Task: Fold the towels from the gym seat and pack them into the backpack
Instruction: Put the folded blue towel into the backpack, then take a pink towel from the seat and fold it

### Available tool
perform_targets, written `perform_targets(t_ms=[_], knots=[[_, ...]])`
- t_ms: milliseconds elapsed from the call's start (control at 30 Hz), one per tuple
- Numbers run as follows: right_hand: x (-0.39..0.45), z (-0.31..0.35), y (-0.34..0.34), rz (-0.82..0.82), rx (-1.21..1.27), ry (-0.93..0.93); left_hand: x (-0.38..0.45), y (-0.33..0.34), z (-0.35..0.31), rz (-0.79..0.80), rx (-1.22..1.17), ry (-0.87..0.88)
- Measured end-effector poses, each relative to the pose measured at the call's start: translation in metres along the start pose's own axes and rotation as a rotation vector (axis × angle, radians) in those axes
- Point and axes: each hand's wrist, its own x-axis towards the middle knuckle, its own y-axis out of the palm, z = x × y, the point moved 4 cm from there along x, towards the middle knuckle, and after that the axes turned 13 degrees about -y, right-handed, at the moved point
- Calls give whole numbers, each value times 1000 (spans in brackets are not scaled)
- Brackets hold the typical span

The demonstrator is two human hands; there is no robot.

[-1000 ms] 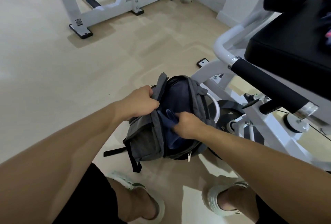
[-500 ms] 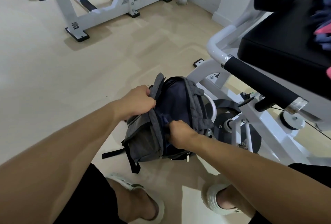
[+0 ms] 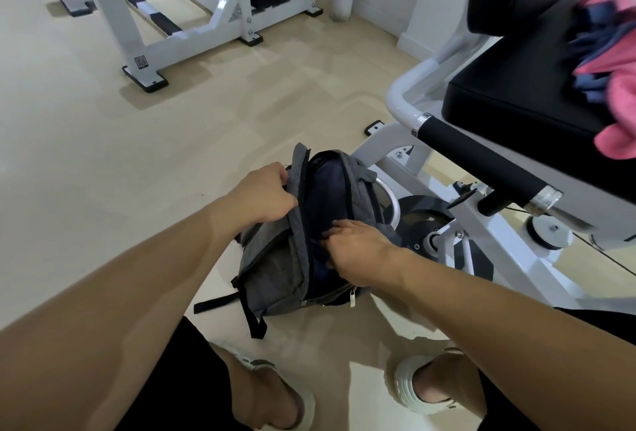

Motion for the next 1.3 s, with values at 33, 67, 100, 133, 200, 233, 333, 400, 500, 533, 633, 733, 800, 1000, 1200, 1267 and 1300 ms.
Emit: perform_targets(t_ms=[33, 67, 100, 133, 200, 233, 333, 400, 500, 533, 633, 733, 800, 1000, 1200, 1267, 1300], knots=[[-8, 1, -10, 3, -9, 9, -2, -1, -6, -34, -19, 30], [-18, 3, -22, -6, -2, 23, -5, -2, -14, -87, -64, 71], [-28, 4, -36, -31, 14, 35, -10, -6, -22, -149, -143, 120], [-39, 7, -52, -66, 27, 43, -16, -10, -32, -208, -242, 166], [-64, 11, -86, -180, 37, 60, -29, -16, -54, -294, -423, 258], [-76, 12, -102, -248, 17, 68, -35, -18, -66, -323, -493, 306], [-112, 13, -143, -510, -90, 114, -54, -21, -99, -377, -644, 448], [-134, 1, -162, -732, -86, 176, -65, -23, -121, -393, -691, 529], [-176, -35, -184, -1040, -34, 320, -81, -23, -151, -387, -709, 606], [-193, -50, -188, -1103, -33, 400, -86, -22, -160, -391, -694, 625], [-242, -102, -185, -1196, -49, 690, -99, -12, -184, -374, -606, 701], [-271, -140, -160, -975, 43, 979, -109, 1, -207, -339, -501, 811], [-278, -153, -145, -927, 155, 1022, -115, 9, -223, -299, -439, 869], [-285, -159, -147, -1220, 259, 850, -120, 32, -257, -133, -372, 910], [-274, -120, -169, -1395, 800, 353, -121, 41, -270, 36, -411, 918], [-272, -107, -178, -1334, 976, 99, -118, 41, -274, 81, -444, 911], [-272, -104, -180, -1301, 1028, 13, -115, 39, -275, 68, -454, 923]])
